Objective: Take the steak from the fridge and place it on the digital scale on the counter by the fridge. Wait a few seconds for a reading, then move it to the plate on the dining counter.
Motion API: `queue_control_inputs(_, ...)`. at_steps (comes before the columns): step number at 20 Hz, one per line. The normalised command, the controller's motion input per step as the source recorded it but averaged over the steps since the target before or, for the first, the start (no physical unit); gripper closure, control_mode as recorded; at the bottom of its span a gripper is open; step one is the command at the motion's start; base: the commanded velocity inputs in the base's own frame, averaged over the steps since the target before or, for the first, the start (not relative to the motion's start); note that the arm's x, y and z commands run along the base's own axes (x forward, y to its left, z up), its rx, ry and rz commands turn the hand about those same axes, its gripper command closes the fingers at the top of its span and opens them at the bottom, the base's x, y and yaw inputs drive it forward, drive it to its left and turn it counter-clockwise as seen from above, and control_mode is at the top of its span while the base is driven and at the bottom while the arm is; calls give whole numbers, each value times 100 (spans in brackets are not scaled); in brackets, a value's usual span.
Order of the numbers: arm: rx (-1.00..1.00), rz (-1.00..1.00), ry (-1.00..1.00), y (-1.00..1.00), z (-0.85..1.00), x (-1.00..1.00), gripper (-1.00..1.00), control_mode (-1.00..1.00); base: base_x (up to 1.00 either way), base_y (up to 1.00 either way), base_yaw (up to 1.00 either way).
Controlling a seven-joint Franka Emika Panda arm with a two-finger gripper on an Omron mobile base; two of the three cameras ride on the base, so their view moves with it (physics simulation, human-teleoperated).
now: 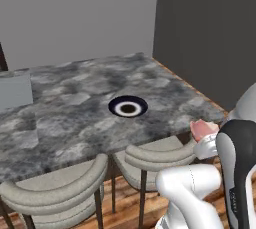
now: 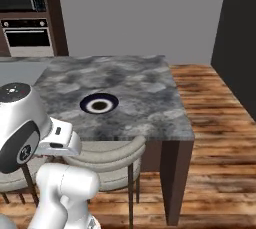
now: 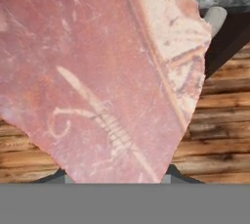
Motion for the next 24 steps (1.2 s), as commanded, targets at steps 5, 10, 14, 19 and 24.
queue_control_inputs(5,0,0,0,0,0,0,100,100,44,-53,36)
queue_control_inputs(10,0,0,0,0,0,0,100,100,50,-6,33)
queue_control_inputs(14,0,0,0,0,0,0,100,100,93,-9,23)
queue_control_inputs(19,0,0,0,0,0,0,100,100,97,-25,8)
queue_control_inputs(24,0,0,0,0,0,0,100,100,83,-19,9)
